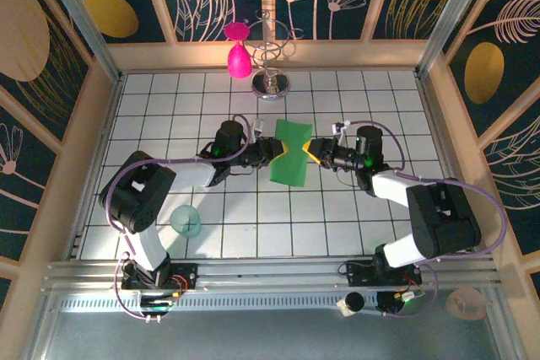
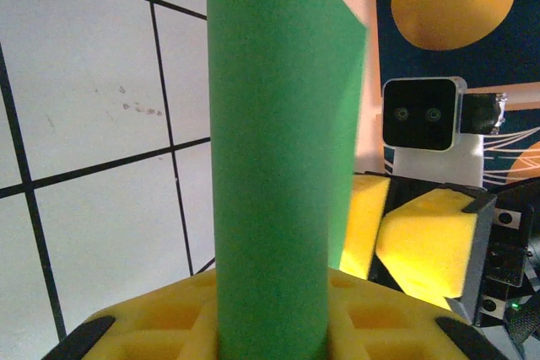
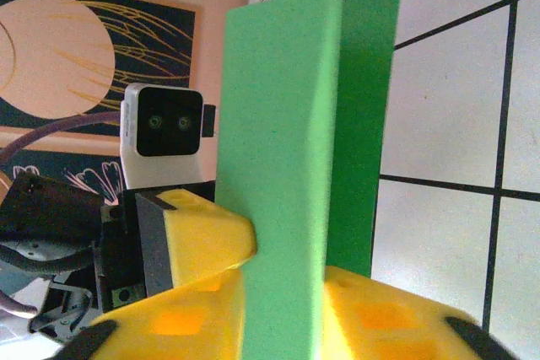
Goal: Fold a paper plane with a square sheet of paper (pick it up from the middle)
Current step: First fold in half a square sheet of paper at the center of the table.
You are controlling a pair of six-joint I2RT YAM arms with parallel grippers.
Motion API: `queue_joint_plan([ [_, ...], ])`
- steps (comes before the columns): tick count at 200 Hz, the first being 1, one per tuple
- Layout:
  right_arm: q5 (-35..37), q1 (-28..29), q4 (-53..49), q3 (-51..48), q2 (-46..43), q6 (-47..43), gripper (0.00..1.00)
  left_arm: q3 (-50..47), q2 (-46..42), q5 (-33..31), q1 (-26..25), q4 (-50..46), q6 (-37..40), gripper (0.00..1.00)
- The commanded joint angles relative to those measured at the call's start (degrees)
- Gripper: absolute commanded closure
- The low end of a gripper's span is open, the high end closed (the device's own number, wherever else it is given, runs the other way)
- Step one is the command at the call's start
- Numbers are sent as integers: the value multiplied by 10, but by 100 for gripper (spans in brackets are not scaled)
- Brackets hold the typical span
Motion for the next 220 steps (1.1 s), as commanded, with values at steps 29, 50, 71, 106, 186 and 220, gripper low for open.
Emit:
queue_joint_plan([
  [29, 25, 25, -41, 42, 42, -30, 88, -4, 17, -14, 2, -23, 10, 67],
  [50, 45, 32, -80, 60, 62, -50, 94, -6, 24, -34, 2, -62, 32, 62],
  [71, 64, 42, -126, 84, 90, -71, 96, -7, 35, -58, 2, -106, 57, 58],
  [106, 84, 62, -178, 122, 136, -93, 97, -11, 37, -89, 9, -154, 96, 48],
  [186, 98, 99, -174, 168, 204, -72, 97, -3, -8, -168, 36, -288, 191, 26],
  [220, 113, 119, -156, 175, 216, -41, 97, 16, -21, -193, 40, -343, 236, 26],
])
